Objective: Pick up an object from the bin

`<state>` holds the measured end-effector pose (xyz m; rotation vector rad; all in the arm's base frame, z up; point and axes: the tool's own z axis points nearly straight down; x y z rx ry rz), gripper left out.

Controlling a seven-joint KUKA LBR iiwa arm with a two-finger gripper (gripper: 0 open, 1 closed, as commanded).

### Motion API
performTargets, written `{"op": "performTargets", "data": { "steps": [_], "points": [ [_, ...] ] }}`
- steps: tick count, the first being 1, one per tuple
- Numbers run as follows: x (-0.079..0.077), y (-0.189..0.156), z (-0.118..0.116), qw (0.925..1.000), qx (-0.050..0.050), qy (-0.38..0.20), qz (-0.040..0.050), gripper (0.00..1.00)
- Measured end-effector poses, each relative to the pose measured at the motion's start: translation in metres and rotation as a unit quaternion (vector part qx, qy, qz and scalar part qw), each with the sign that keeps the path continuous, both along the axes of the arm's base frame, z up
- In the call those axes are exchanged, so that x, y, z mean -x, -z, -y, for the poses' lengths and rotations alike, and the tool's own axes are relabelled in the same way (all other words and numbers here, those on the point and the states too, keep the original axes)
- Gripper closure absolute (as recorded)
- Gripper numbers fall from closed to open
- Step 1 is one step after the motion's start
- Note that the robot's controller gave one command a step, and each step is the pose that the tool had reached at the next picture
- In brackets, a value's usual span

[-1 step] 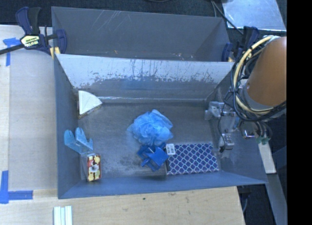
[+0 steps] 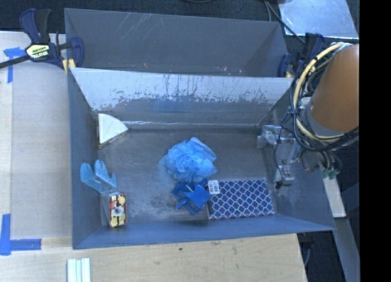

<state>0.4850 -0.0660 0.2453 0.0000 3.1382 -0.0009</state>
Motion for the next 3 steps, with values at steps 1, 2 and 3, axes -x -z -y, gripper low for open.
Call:
{"op": "performTargets", "data": {
  "steps": [1,2,3],
  "points": [
    [-0.032,0.046,-0.055,1.0000,-0.001,0.007,-0.0044,0.00],
    [-0.001,0.100,-0.086,1.0000,0.000,-0.008,-0.0002,0.00],
    [-0.069,0.142,-0.081,0.9999,-0.001,-0.017,-0.0028,0.00]
  ]
}}
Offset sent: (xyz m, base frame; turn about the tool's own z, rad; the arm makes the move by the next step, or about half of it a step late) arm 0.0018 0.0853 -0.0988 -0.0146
